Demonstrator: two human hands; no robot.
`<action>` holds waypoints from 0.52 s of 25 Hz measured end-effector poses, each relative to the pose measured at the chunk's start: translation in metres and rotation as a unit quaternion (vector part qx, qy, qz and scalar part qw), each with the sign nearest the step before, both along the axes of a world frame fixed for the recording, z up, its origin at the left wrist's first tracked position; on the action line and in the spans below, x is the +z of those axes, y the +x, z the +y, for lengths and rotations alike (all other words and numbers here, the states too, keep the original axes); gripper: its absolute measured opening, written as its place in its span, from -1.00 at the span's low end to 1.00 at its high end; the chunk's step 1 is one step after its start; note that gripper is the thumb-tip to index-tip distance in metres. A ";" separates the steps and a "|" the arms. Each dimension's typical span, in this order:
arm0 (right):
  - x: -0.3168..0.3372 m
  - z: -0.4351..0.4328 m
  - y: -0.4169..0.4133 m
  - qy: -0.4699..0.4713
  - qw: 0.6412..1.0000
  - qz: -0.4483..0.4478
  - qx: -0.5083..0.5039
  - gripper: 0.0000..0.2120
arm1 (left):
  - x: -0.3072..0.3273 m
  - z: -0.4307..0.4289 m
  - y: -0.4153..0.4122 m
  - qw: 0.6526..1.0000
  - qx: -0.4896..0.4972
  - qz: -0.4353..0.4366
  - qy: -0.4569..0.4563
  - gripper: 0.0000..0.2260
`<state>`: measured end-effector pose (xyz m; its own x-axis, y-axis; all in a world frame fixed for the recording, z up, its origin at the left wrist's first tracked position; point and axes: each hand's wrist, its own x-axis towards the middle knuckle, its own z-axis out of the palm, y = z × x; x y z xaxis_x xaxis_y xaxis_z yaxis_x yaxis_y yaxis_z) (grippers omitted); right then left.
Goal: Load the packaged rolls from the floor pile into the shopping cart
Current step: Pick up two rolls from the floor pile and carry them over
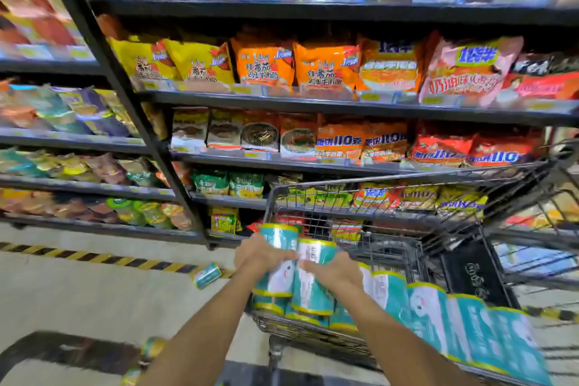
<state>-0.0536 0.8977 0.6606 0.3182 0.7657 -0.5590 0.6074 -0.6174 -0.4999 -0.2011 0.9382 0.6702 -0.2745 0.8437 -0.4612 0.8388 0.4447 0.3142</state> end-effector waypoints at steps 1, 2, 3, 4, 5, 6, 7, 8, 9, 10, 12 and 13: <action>-0.007 -0.001 -0.003 -0.014 1.000 -0.008 0.000 -0.19 | -0.011 0.001 -0.002 1.000 -0.011 0.000 -0.018 -0.19; -0.012 -0.003 -0.006 -0.023 1.000 -0.017 -0.002 -0.20 | -0.018 0.002 -0.003 0.999 -0.020 0.000 -0.029 -0.22; -0.016 -0.006 -0.010 -0.031 0.999 -0.027 -0.005 -0.22 | -0.023 0.000 -0.004 0.999 -0.031 0.002 -0.039 -0.28; -0.018 -0.006 -0.014 -0.039 0.998 -0.042 -0.008 -0.22 | -0.029 0.000 -0.005 0.998 -0.039 0.000 -0.047 -0.34; -0.019 -0.006 -0.018 -0.050 0.997 -0.063 -0.006 -0.23 | -0.036 0.001 -0.006 0.998 -0.046 0.000 -0.052 -0.36; -0.018 -0.004 -0.022 -0.061 0.995 -0.082 -0.005 -0.26 | -0.042 0.001 -0.007 0.997 -0.050 -0.002 -0.064 -0.35; -0.018 -0.001 -0.025 -0.071 0.993 -0.095 -0.009 -0.30 | -0.045 0.002 -0.009 0.996 -0.057 0.003 -0.072 -0.32; -0.017 0.001 -0.028 -0.079 0.991 -0.103 -0.015 -0.33 | -0.048 0.003 -0.009 0.995 -0.064 0.011 -0.079 -0.28; -0.018 0.003 -0.030 -0.085 0.990 -0.108 -0.020 -0.37 | -0.051 0.003 -0.010 0.993 -0.080 0.026 -0.084 -0.24; -0.020 0.004 -0.033 -0.086 0.989 -0.116 -0.025 -0.39 | -0.052 0.003 -0.010 0.990 -0.098 0.038 -0.091 -0.22; -0.026 0.004 -0.038 -0.079 0.987 -0.141 -0.023 -0.43 | -0.057 0.003 -0.010 0.985 -0.141 0.033 -0.095 -0.25; -0.029 0.003 -0.040 -0.077 0.985 -0.152 -0.016 -0.46 | -0.058 0.002 -0.010 0.982 -0.160 0.025 -0.098 -0.27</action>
<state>-0.0940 0.9009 0.6320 0.5112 0.6663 -0.5429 0.6936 -0.6928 -0.1973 -0.2116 0.9403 0.6121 -0.0361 0.7873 -0.6155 0.9578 0.2029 0.2034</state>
